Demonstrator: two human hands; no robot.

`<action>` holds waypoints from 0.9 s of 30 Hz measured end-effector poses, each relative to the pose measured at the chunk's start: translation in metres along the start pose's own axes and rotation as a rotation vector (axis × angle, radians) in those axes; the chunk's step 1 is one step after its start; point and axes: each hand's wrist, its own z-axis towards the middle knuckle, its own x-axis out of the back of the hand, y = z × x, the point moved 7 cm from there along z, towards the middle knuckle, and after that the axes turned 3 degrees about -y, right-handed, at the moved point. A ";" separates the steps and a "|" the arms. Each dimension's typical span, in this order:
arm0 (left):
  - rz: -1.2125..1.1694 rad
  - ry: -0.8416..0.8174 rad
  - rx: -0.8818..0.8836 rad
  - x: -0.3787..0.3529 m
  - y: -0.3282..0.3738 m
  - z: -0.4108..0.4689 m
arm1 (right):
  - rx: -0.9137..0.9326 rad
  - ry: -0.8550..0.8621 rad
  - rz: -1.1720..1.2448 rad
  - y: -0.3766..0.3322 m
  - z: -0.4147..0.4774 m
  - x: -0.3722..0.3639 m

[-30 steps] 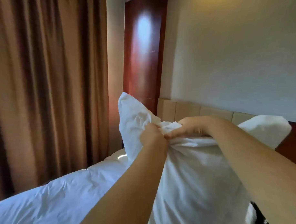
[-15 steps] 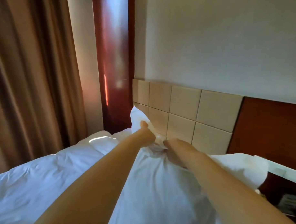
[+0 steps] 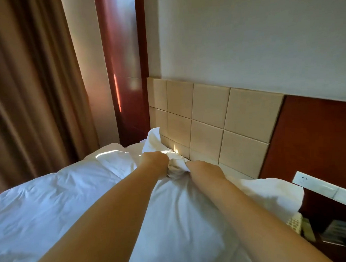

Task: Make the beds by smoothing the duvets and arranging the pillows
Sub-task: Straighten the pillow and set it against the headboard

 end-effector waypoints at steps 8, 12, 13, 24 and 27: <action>-0.027 0.046 0.051 0.017 0.026 0.114 | -0.018 0.063 -0.052 0.066 0.096 -0.007; -0.092 0.084 0.082 0.035 0.038 0.165 | 0.000 0.124 -0.006 0.095 0.133 0.011; -0.095 0.101 0.083 0.042 0.041 0.175 | 0.001 0.137 0.008 0.102 0.141 0.017; -0.176 0.358 0.293 0.151 0.052 0.248 | 0.135 0.290 0.072 0.156 0.227 0.108; -0.169 0.434 0.332 0.182 0.050 0.254 | 0.177 0.374 0.111 0.160 0.236 0.138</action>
